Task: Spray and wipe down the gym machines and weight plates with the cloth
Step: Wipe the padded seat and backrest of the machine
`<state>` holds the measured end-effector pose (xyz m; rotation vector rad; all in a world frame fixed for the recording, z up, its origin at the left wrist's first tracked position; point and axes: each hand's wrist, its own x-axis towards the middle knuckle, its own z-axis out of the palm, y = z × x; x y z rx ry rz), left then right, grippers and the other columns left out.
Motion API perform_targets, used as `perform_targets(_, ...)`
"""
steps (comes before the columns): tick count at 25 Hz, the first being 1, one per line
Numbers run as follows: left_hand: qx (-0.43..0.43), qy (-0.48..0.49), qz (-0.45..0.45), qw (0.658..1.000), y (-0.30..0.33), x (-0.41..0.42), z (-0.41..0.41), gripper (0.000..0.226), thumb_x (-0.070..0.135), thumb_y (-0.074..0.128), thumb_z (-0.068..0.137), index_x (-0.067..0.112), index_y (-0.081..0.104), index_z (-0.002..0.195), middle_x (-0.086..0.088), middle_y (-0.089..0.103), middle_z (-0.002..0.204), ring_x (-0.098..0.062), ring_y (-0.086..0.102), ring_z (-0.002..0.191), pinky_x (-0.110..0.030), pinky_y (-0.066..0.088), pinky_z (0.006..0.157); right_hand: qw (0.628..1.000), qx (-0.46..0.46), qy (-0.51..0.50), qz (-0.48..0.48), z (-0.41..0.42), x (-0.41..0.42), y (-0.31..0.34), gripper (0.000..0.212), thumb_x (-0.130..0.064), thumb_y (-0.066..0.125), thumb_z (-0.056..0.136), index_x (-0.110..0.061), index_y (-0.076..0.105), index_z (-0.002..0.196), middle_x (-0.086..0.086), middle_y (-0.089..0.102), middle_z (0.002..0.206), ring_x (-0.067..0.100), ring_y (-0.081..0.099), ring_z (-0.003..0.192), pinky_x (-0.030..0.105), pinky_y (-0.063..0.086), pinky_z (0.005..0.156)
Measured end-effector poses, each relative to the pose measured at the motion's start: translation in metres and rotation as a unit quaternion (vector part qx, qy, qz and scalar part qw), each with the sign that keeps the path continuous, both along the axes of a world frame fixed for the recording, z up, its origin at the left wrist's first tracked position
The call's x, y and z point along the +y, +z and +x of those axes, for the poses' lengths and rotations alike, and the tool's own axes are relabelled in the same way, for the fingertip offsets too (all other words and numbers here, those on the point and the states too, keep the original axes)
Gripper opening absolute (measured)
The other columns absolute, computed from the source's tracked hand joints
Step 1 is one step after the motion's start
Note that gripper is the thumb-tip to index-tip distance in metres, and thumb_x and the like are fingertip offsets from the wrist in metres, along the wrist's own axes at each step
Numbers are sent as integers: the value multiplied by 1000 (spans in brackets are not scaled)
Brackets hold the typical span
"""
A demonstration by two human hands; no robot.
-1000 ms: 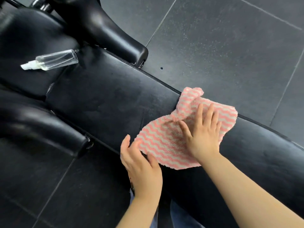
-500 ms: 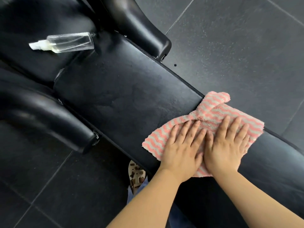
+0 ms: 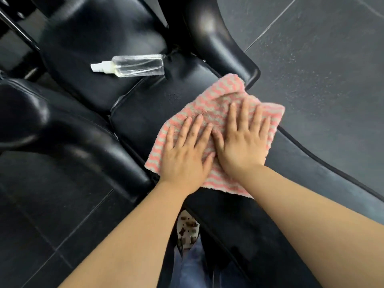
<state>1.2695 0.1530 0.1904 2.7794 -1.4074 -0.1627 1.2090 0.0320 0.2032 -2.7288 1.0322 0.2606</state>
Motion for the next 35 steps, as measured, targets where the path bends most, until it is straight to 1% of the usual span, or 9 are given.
perform_targets(4,2,116,59,991,2,10,12,65,49,6,85,23,-4,144,-2,5,159,-23,3,146,-54,2,116,988,4,153,-6,33,-1,-1,73,-60,-1,88,-23,-2,151,4,-9,159,34,-14,144,48,-15,112)
perform_targets(9,17,173,12,985,2,15,-41,65,44,22,88,16,28,147,-11,23,155,-33,15,143,-58,7,112,980,46,192,-8,-3,3,3,81,-67,-9,78,-24,-13,147,6,-16,157,39,-16,142,54,-13,111)
perform_targets(13,24,179,4,984,0,27,-98,63,42,26,89,14,25,145,-15,24,154,-35,15,142,-56,10,111,974,73,212,22,-51,9,4,76,-68,-13,73,-27,-30,136,2,-36,142,37,-26,139,53,-17,110)
perform_targets(18,84,215,3,973,4,32,-175,64,40,27,88,12,22,145,-16,20,154,-35,14,142,-53,25,112,973,25,228,-13,-129,23,-2,73,-62,8,92,-14,14,147,13,9,152,43,10,140,55,0,110)
perform_targets(27,293,284,-65,911,28,48,-294,80,41,31,86,11,-5,149,-16,-1,157,-33,21,140,-42,47,96,960,75,270,18,-233,37,8,73,-60,5,94,-10,18,146,18,17,153,47,11,139,60,7,109)
perform_targets(29,342,320,-125,875,39,49,-302,76,48,26,88,29,-17,147,-1,-17,157,-28,22,141,-42,43,101,959,90,269,31,-251,40,11,73,-58,4,95,-7,20,145,20,20,152,50,15,138,63,13,107)
perform_targets(31,368,367,-163,839,40,42,-293,69,75,1,80,49,-37,131,15,-41,145,-22,7,145,-35,29,113,958,118,255,50,-261,43,14,73,-55,2,95,-4,23,144,23,23,150,53,18,136,66,19,104)
perform_targets(33,363,415,-151,820,32,29,-273,72,85,-23,59,50,-51,116,17,-57,129,-20,-3,146,-30,18,117,953,155,252,61,-262,45,11,73,-52,-1,96,-5,28,143,26,26,149,55,15,135,69,18,103)
perform_targets(35,333,450,-153,814,17,14,-253,72,81,-26,61,44,-52,118,8,-51,134,-24,0,146,-31,18,116,952,168,250,60,-250,46,5,75,-48,-5,96,-6,34,144,24,25,151,55,9,137,71,12,104)
